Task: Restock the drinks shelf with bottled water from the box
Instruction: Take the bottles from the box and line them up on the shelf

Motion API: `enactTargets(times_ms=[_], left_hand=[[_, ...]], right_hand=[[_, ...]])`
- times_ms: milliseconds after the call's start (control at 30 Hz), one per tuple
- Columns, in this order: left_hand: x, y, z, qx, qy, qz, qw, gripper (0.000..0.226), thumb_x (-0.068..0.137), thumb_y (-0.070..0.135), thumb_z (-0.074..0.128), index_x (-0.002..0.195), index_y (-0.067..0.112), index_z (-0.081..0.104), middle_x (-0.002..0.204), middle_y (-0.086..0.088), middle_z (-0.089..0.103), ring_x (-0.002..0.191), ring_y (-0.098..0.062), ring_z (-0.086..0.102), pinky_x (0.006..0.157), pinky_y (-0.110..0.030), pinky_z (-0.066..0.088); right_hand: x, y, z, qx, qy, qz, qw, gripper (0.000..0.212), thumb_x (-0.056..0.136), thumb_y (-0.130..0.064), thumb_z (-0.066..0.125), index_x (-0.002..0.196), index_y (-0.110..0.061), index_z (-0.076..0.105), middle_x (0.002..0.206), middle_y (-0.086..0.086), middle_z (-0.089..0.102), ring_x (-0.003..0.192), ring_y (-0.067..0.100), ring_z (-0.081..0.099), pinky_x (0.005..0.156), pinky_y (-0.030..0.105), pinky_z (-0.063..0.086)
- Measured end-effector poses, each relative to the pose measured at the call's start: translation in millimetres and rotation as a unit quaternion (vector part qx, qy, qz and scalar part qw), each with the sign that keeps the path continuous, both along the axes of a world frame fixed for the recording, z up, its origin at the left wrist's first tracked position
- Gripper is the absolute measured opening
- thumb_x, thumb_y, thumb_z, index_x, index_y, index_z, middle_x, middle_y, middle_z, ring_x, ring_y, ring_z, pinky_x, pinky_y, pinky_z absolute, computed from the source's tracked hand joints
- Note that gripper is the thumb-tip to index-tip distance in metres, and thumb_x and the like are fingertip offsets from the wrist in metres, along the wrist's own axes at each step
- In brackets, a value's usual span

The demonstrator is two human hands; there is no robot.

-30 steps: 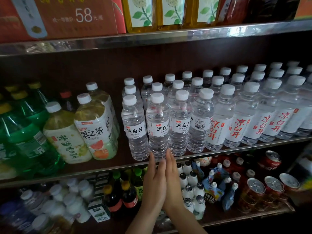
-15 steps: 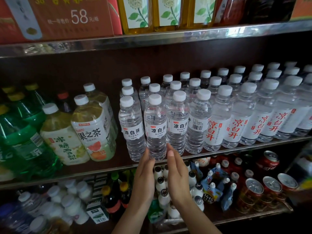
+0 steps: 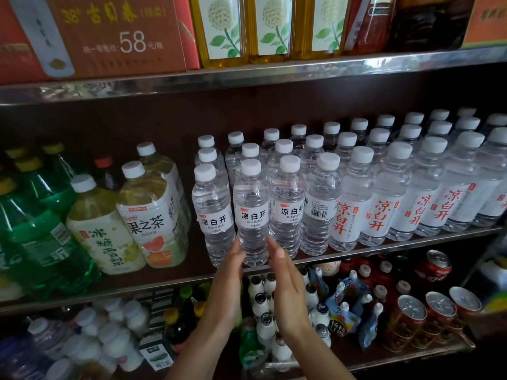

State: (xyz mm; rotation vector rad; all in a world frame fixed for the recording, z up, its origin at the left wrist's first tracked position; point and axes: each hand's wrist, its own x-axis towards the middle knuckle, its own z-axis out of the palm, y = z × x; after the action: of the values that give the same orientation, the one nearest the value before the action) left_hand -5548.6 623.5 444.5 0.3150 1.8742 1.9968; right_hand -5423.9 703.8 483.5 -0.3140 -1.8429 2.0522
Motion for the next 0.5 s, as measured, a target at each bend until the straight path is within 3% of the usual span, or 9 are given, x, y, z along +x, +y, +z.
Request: enactTargets(times_ms=[67,167,333,500], left_hand=[[2,-6,-4,-0.011,-0.047,0.003,0.999,0.052,0.081,0.045,0.054,0.129,0.026,0.054,0.144,-0.003,0.048,0.118,-0.015,0.058,0.102,-0.036,0.044],[52,-5,40,-0.023,0.023,0.027,0.999,0.047,0.092,0.030,0.044,0.139,0.026,0.046,0.143,0.012,0.046,0.129,-0.001,0.045,0.109,-0.028,0.034],[81,-5,54,-0.010,0.041,0.052,0.998,0.047,0.100,0.018,0.036,0.146,0.025,0.032,0.141,0.016,0.035,0.131,0.001,0.034,0.115,-0.028,0.025],[89,-2,58,-0.002,0.040,0.078,0.996,0.048,0.100,0.021,0.041,0.146,0.027,0.031,0.150,0.013,0.031,0.136,-0.002,0.032,0.117,-0.036,0.024]], right_hand=[[-1,4,2,-0.004,0.003,-0.006,1.000,0.051,0.086,-0.065,0.035,0.131,-0.044,0.049,0.136,-0.026,0.050,0.127,-0.012,0.041,0.112,0.024,0.031],[-2,5,3,0.011,-0.001,-0.019,1.000,0.041,0.087,-0.059,0.036,0.126,-0.050,0.048,0.135,-0.027,0.050,0.127,-0.011,0.041,0.111,0.024,0.031],[-2,3,-1,0.019,-0.015,0.006,1.000,0.055,0.085,-0.065,0.036,0.136,-0.046,0.044,0.141,-0.027,0.044,0.132,-0.011,0.035,0.117,0.030,0.027],[6,9,5,0.028,-0.013,0.006,1.000,0.044,0.095,-0.052,0.039,0.135,-0.039,0.049,0.135,-0.025,0.051,0.127,-0.011,0.042,0.112,0.026,0.033]])
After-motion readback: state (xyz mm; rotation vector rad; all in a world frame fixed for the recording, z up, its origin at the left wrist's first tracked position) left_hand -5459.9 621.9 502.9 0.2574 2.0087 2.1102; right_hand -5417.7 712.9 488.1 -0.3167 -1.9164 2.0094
